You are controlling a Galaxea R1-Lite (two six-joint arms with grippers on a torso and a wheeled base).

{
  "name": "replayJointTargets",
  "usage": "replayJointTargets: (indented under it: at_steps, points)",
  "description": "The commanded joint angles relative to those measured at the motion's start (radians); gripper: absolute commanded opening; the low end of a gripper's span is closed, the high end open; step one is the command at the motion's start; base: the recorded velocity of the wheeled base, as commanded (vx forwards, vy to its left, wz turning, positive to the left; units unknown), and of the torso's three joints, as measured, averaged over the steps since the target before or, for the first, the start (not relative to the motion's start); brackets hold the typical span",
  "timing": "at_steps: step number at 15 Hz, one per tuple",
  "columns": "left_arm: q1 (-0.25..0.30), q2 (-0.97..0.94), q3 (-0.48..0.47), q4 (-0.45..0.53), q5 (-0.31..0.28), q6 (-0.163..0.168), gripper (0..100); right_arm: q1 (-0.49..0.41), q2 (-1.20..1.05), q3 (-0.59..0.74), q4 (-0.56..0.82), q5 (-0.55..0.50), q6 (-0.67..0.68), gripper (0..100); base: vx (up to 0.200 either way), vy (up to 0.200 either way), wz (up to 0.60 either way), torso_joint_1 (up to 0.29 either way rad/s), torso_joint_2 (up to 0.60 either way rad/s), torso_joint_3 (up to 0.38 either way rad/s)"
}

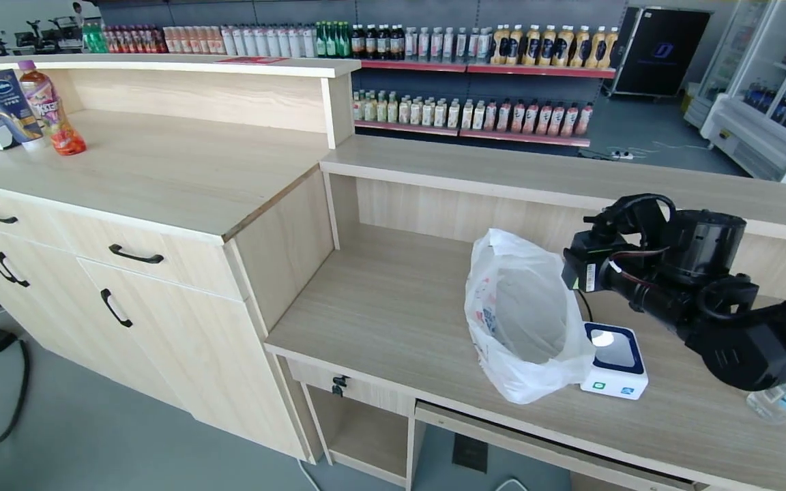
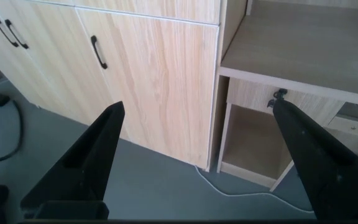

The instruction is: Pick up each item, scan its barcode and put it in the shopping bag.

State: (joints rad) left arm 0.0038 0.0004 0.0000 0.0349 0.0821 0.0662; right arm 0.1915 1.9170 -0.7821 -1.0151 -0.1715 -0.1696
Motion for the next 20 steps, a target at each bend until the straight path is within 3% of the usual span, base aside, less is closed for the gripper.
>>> replayJointTargets:
  at_steps: [1,20]
  points:
    - [0.001,0.000,0.000,0.000,0.001,0.000,100,0.016,0.114,0.020,-0.019,0.000,0.007,0,0.000,0.000,0.00,0.000,0.00,0.000]
    - [0.001,0.000,0.000,0.000,0.001,0.000,100,0.131,0.286,0.034,-0.045,-0.002,0.004,0,0.000,0.000,0.00,0.000,0.00,0.000]
